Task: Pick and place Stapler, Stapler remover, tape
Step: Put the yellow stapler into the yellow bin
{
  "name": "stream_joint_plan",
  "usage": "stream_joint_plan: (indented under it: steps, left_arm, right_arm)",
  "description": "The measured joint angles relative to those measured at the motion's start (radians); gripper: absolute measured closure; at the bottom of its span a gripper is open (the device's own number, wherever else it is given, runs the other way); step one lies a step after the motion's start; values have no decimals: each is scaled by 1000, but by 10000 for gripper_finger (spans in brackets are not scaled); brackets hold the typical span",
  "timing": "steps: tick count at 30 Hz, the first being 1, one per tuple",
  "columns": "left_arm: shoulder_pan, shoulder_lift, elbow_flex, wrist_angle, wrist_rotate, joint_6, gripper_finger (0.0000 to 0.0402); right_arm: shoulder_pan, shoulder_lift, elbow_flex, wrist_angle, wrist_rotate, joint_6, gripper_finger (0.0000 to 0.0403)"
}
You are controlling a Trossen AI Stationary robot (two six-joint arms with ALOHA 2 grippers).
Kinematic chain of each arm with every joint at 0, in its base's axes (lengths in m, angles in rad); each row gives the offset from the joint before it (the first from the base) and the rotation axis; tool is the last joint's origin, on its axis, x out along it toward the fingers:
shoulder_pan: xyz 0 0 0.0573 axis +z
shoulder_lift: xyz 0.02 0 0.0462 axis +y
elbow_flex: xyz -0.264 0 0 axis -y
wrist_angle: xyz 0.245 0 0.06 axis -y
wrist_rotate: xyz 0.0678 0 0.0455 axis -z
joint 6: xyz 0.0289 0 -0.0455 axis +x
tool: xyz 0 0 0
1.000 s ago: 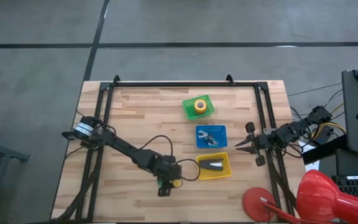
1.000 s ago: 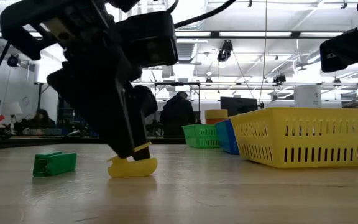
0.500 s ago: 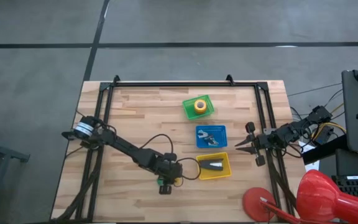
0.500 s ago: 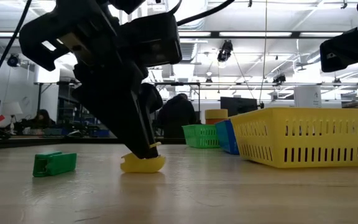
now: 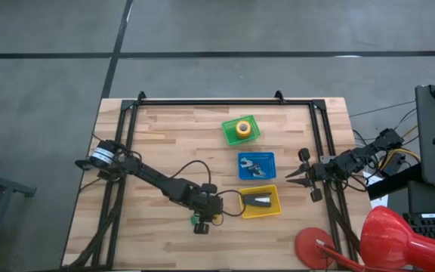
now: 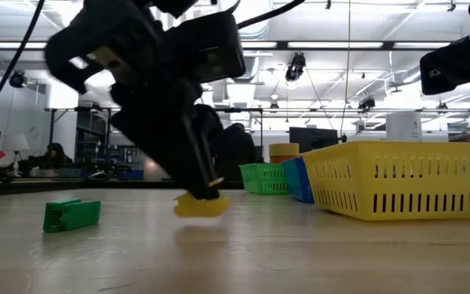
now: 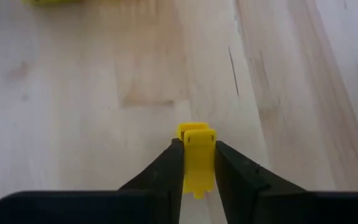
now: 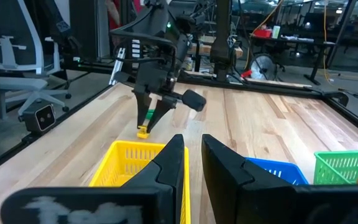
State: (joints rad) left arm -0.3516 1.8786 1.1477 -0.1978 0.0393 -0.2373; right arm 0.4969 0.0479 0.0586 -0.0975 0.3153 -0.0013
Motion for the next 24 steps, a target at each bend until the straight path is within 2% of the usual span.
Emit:
stream_joint_plan:
  steps: [7, 14, 19, 24]
  left_arm:
    - [20, -15, 44, -4, -1, 58, 341]
    - [36, -47, 88, -8, -3, 128, 322]
    - [48, -68, 129, -38, -5, 169, 331]
    - [59, -65, 168, 7, -47, 222, 330]
  right_arm:
    - [0, 0, 0, 0, 0, 0, 351]
    - [0, 0, 0, 0, 0, -1, 351]
    - [0, 0, 0, 0, 0, -1, 351]
    - [0, 0, 0, 0, 0, 0, 351]
